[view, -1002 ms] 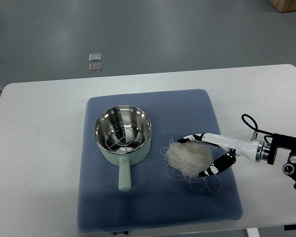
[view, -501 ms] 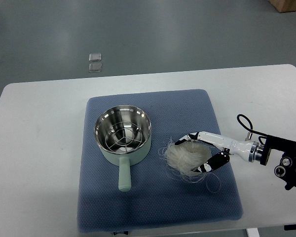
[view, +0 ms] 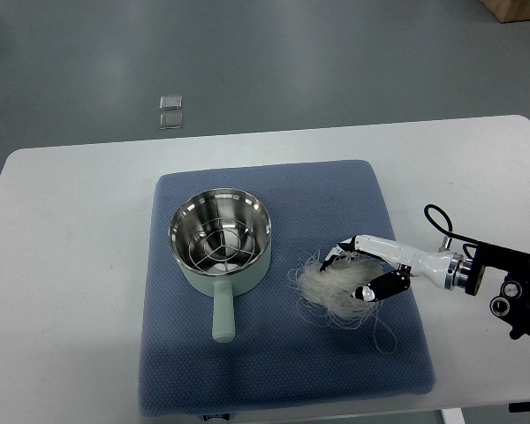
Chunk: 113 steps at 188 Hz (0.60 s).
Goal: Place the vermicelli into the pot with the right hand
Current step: 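Close the right hand fingers around the vermicelli bundle, then lift the vermicelli with the right hand and carry it over the steel pot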
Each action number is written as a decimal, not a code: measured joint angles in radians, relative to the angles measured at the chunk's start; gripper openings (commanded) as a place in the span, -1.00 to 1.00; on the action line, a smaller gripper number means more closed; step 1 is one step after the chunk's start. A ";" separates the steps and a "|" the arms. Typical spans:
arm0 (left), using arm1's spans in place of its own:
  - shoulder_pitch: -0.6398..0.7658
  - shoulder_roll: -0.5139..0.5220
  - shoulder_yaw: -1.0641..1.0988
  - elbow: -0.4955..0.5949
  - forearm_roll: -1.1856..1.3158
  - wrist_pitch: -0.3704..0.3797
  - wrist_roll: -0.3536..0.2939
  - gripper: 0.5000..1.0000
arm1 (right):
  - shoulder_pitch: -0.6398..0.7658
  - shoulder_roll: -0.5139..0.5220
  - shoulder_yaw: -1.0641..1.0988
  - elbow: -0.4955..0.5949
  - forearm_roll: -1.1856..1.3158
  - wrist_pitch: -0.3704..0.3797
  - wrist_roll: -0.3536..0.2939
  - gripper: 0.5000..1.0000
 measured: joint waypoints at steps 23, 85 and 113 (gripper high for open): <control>0.000 0.000 0.000 0.000 0.000 0.000 0.000 1.00 | 0.001 0.023 0.011 -0.004 0.010 -0.004 0.000 -0.95; 0.000 0.000 0.000 0.000 0.000 0.000 0.000 1.00 | 0.015 0.050 0.056 -0.004 0.054 -0.053 0.000 -0.92; 0.000 0.000 0.000 0.000 0.000 0.000 0.000 1.00 | 0.019 0.051 0.085 -0.004 0.074 -0.053 0.000 -0.92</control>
